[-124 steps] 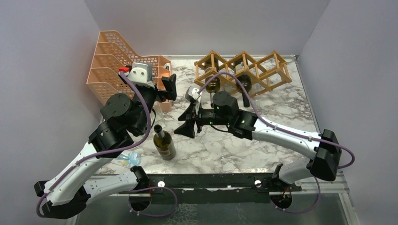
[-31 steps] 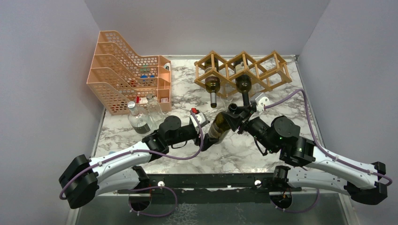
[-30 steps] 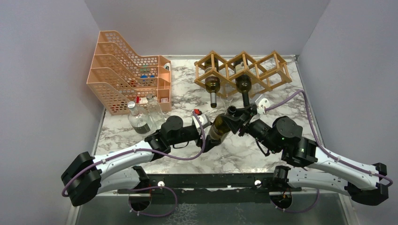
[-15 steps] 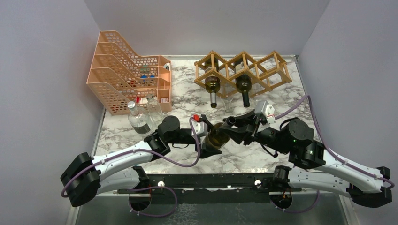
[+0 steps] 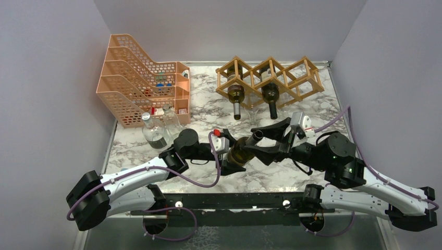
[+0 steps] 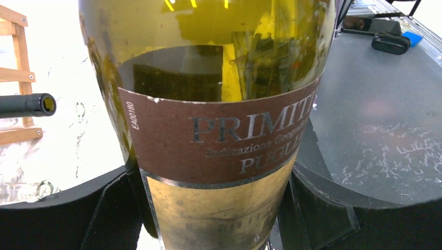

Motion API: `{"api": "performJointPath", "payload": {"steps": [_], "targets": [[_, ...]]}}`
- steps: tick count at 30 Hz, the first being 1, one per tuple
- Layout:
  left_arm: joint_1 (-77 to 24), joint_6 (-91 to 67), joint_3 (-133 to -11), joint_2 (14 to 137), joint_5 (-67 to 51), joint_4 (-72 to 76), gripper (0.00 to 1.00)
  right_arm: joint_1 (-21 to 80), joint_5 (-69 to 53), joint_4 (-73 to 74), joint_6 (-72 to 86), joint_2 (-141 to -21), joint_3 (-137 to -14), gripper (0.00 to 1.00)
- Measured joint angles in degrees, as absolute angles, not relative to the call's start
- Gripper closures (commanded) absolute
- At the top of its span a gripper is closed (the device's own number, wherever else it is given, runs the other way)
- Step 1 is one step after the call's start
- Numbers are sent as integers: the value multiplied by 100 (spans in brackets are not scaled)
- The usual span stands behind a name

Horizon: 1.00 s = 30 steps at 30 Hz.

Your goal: Put the wine bottle on the wine rack

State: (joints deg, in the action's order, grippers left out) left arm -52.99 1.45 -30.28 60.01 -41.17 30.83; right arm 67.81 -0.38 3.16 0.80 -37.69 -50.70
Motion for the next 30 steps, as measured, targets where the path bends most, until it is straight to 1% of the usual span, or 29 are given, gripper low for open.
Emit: {"api": "performJointPath", "payload": {"steps": [1, 2, 6, 9, 13, 18, 24, 30], "targets": [[-5299, 187, -3028, 6001, -4066, 3041, 100, 6781, -21, 314, 137, -3769, -5118, 27], [-5297, 246, -3028, 6001, -3981, 2991, 100, 6781, 12, 305, 215, -3765, -5177, 26], [-5297, 644, -3022, 5894, -3441, 2777, 100, 6781, 331, 467, 462, -3760, -5505, 24], [-5282, 1090, -3009, 5520, -2906, 2543, 100, 6781, 591, 799, 690, -3778, -5813, 24], [-5284, 2045, -3197, 5137, -2261, 1909, 100, 6781, 880, 1330, 1004, -3835, -6108, 24], [-5284, 3739, -3691, 5133, -1299, 932, 100, 6781, 1160, 1846, 1251, -3931, -6318, 25], [-5286, 5706, -3640, 5334, -285, 631, 100, 6781, 1492, 2226, 1415, -3948, -6359, 25], [-5325, 6761, -3332, 5404, 233, 679, 100, 6781, 1806, 2679, 1553, -4130, -6388, 25]]}}
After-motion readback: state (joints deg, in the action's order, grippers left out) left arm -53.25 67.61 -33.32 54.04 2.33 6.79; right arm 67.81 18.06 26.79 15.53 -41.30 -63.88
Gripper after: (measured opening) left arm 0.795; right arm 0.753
